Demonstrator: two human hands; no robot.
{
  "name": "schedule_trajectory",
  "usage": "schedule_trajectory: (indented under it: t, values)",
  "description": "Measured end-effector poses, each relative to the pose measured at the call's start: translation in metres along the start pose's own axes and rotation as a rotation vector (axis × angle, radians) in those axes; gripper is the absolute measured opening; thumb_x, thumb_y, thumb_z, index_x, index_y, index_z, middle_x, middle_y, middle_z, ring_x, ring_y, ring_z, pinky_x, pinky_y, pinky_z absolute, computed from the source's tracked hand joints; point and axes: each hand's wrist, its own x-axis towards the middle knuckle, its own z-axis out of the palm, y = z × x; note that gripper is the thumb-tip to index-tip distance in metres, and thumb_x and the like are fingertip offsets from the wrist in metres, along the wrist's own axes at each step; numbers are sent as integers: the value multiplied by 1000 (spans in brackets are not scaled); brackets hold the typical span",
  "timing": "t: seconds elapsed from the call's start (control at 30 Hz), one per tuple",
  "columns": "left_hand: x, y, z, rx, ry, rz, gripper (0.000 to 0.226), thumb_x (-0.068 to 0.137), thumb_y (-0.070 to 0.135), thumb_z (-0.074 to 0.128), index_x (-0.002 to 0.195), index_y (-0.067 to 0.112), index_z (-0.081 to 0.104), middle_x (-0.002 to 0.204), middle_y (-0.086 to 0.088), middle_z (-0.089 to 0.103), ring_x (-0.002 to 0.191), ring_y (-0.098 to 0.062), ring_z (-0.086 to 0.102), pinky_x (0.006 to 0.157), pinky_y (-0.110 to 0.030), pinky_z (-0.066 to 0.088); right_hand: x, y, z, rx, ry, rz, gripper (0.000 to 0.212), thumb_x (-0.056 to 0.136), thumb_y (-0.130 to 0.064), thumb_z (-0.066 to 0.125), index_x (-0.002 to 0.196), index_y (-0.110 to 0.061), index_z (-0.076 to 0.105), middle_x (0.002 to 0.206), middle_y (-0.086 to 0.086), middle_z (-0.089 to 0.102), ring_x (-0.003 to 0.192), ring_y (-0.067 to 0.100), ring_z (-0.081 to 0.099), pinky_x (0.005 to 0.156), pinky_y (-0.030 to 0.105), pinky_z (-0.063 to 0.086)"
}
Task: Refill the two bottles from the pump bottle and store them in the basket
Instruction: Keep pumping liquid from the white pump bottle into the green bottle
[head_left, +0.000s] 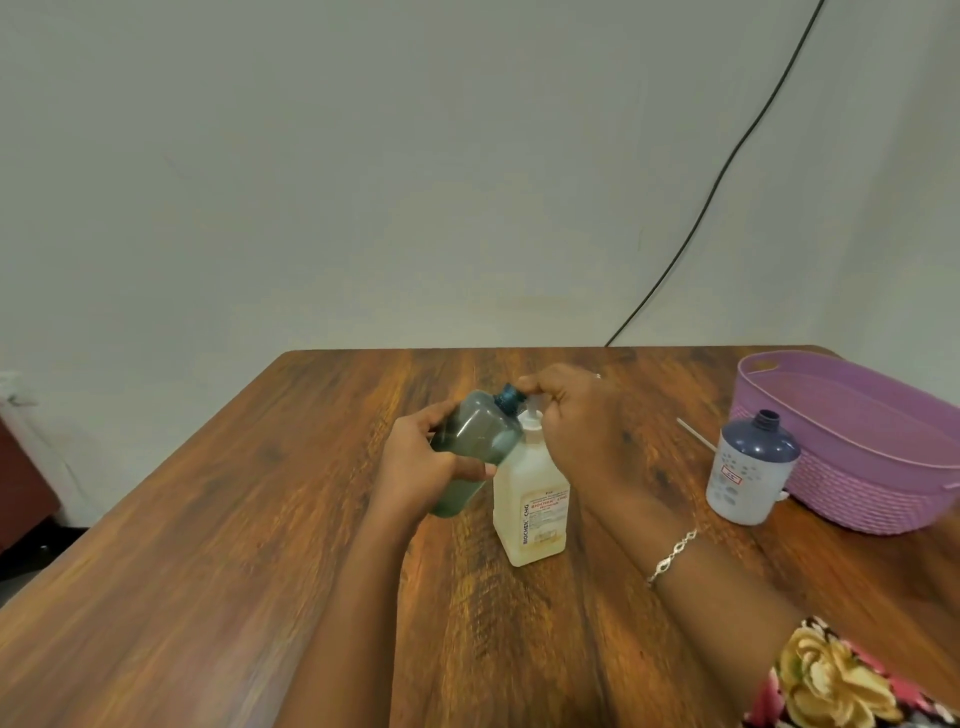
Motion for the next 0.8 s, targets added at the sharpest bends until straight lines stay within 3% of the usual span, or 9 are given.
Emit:
schedule_trajectory:
  t: [0.17, 0.43, 0.6, 0.8]
  values:
    - [-4, -8, 3, 0, -14, -15, 65, 60, -2, 80, 119, 16, 60, 93, 15, 59, 83, 0, 53, 63, -19, 39, -14, 10, 9, -42, 65, -78, 22, 67, -1, 52, 75, -4, 72, 73, 5, 70, 68, 21, 64, 65, 24, 47]
    - [1, 1, 1, 8, 3, 10, 70, 57, 1, 82, 122, 15, 59, 101, 8, 61, 89, -7, 55, 70, -26, 44, 7, -1, -3, 13, -51, 16, 31, 73, -1, 43, 80, -2, 73, 78, 9, 71, 73, 22, 62, 71, 35, 51]
    - [-2, -4, 1, 17, -12, 4, 65, 59, -1, 80, 119, 15, 59, 95, 13, 58, 84, -1, 52, 64, -20, 39, -11, 4, 7, 5, 69, -78, 34, 75, -17, 40, 73, -4, 72, 70, 5, 69, 65, 19, 63, 61, 28, 50]
    - [-4, -7, 3, -9, -14, -20, 58, 61, -2, 79, 110, 21, 59, 92, 14, 58, 83, -2, 53, 63, -21, 39, -14, 9, 10, -5, 27, -47, 23, 70, 1, 52, 78, -5, 73, 74, 4, 69, 68, 22, 63, 62, 35, 53]
